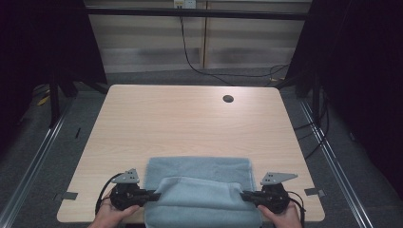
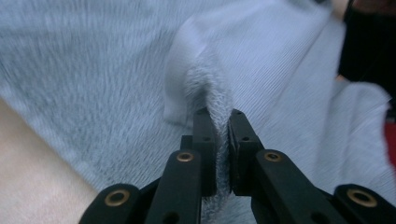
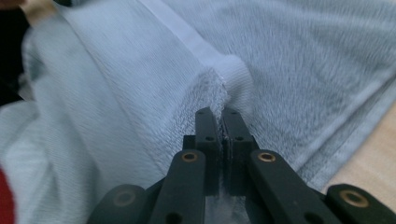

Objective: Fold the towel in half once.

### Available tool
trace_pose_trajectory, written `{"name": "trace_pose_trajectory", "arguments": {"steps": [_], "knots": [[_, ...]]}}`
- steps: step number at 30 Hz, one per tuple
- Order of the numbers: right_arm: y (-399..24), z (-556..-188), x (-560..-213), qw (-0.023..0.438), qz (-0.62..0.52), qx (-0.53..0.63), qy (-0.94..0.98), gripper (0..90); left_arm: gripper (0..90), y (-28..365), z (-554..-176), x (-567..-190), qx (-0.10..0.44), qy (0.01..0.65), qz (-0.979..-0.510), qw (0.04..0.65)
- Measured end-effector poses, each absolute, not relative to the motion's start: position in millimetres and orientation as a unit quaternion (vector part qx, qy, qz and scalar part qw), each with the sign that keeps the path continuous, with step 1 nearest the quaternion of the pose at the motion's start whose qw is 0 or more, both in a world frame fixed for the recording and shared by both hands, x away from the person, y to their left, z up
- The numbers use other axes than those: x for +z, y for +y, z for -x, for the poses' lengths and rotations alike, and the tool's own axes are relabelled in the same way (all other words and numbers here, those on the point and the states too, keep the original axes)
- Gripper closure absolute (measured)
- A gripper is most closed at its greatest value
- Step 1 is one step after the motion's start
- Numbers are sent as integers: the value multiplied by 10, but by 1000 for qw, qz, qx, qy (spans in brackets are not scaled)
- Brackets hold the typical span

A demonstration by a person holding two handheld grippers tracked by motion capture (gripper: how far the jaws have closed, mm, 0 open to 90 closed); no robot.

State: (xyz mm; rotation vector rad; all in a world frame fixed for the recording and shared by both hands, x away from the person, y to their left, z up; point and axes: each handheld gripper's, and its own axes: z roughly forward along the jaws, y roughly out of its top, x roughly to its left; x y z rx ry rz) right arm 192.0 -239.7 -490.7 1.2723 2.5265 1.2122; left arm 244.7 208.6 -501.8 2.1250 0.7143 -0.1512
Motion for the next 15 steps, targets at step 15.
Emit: {"name": "trace_pose_trajectory", "arguments": {"steps": [15], "knots": [[-2198, -2972, -4944, 58, -444, 366, 815, 871, 850, 2081, -3633, -5035, 35, 335, -846, 414]]}}
